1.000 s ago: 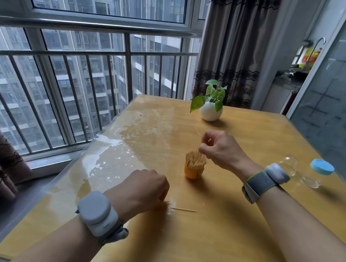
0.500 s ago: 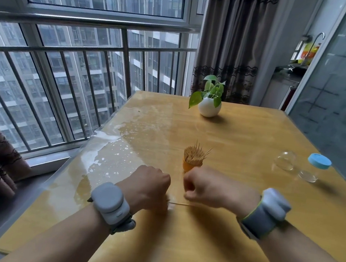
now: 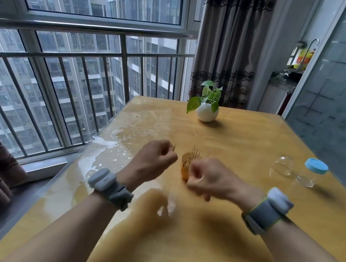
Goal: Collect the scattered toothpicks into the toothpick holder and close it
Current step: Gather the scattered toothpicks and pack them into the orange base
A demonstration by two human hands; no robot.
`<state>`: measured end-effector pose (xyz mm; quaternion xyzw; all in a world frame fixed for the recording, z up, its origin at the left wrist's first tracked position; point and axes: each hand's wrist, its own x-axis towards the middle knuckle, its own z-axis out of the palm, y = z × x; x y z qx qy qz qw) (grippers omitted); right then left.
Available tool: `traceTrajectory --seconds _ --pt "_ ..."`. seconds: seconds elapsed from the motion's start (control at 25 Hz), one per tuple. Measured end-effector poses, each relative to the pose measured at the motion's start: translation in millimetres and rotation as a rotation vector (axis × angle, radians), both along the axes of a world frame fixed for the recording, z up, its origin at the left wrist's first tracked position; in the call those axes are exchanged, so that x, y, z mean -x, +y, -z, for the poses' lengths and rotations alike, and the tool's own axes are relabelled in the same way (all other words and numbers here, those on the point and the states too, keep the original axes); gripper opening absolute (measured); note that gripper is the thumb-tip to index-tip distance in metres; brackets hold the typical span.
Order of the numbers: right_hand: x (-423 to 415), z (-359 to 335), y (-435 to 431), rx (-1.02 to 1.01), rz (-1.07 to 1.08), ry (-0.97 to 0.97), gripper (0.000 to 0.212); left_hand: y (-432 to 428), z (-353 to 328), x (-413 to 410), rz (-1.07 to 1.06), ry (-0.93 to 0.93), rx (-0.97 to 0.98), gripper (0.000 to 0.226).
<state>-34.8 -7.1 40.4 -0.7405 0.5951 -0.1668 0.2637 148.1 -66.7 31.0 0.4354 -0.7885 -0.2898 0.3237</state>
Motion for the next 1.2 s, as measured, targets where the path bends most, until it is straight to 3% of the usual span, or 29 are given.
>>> traceTrajectory --seconds 0.08,0.16,0.44,0.52,0.6,0.72,0.84,0.96,1.08,1.2 --pt "20.5 -18.5 -10.3 0.166 0.14 -0.235 0.005 -11.6 -1.3 16.8 -0.053 0.181 0.044 0.021" --pt "31.8 -24.9 -24.9 0.277 0.21 -0.307 0.005 -21.3 -0.7 37.0 -0.056 0.246 0.073 0.019" --pt "29.8 -7.7 -48.7 0.243 0.136 0.083 0.009 -31.3 39.7 48.3 -0.002 0.103 0.105 0.005" --pt "34.8 -6.9 -52.4 0.339 0.244 0.035 0.016 -30.7 44.0 42.1 0.02 0.117 0.099 0.004" --pt "39.9 1.4 -57.4 0.358 0.4 -0.173 0.026 -26.2 42.7 41.1 0.022 0.178 0.085 0.005" --pt "30.3 24.9 -59.0 0.148 0.452 -0.516 0.058 -18.0 43.8 39.8 0.025 0.292 -0.061 0.04" --pt "6.5 33.0 -58.8 0.087 0.346 -0.661 0.078 -13.4 57.0 36.8 0.105 0.191 -0.258 0.081" --pt "-12.3 17.1 -63.2 0.143 0.191 -0.456 0.08 -12.8 67.6 41.2 0.146 0.032 -0.231 0.094" --pt "-14.4 11.3 -69.8 0.201 0.069 -0.123 0.059 -16.1 72.3 46.5 0.057 0.066 -0.122 0.073" --pt "-6.5 16.0 -66.4 0.186 0.08 0.002 0.051 -17.9 75.2 48.3 0.066 0.069 -0.063 0.044"
